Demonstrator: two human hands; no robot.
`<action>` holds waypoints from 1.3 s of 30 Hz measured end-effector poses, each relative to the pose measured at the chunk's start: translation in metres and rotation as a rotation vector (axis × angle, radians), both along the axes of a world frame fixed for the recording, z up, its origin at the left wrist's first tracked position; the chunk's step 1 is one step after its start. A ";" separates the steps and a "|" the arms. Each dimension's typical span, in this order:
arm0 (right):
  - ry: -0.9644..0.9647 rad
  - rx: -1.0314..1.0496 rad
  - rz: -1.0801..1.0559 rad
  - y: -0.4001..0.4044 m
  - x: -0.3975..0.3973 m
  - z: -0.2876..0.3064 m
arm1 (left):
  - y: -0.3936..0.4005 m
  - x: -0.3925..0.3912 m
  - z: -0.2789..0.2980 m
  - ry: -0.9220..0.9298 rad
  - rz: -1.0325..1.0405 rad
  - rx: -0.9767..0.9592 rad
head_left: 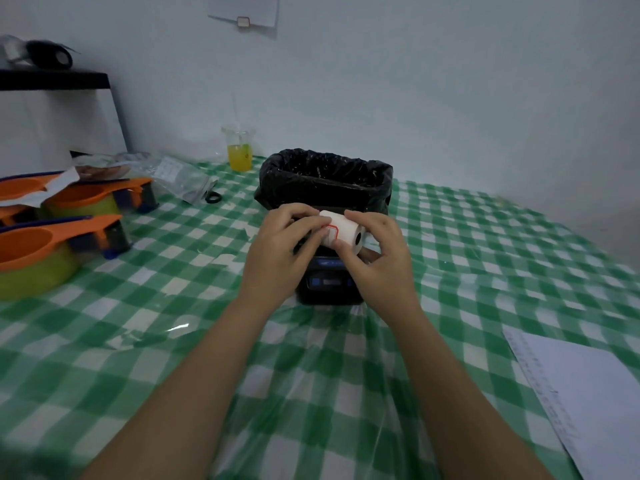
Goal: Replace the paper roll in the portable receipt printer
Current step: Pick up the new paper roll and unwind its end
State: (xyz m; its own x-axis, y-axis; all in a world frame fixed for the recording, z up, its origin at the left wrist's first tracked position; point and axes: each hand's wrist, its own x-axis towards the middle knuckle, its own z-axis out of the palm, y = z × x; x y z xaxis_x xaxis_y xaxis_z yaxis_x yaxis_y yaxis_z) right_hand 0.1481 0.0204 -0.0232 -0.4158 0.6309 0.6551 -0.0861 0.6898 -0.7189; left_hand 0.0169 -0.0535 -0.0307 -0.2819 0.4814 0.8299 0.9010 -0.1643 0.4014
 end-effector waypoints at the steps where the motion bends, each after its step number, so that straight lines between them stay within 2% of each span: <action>1: 0.002 0.013 -0.004 0.000 0.000 0.000 | -0.001 0.001 0.000 0.005 0.007 0.012; 10: 0.005 0.031 0.035 0.000 0.001 0.000 | -0.002 0.002 0.003 -0.029 -0.004 0.022; 19: -0.104 0.074 0.025 0.002 0.002 -0.002 | 0.000 0.000 0.001 -0.058 -0.025 -0.007; 27: -0.079 -0.008 0.051 -0.004 0.000 0.001 | 0.000 0.001 0.001 -0.022 -0.007 0.033; 34: -0.081 -0.018 0.046 -0.005 0.001 0.002 | 0.000 0.000 0.001 -0.078 -0.060 0.019; 39: -0.127 0.038 0.014 -0.002 0.000 0.000 | 0.000 0.000 0.000 0.002 -0.060 -0.022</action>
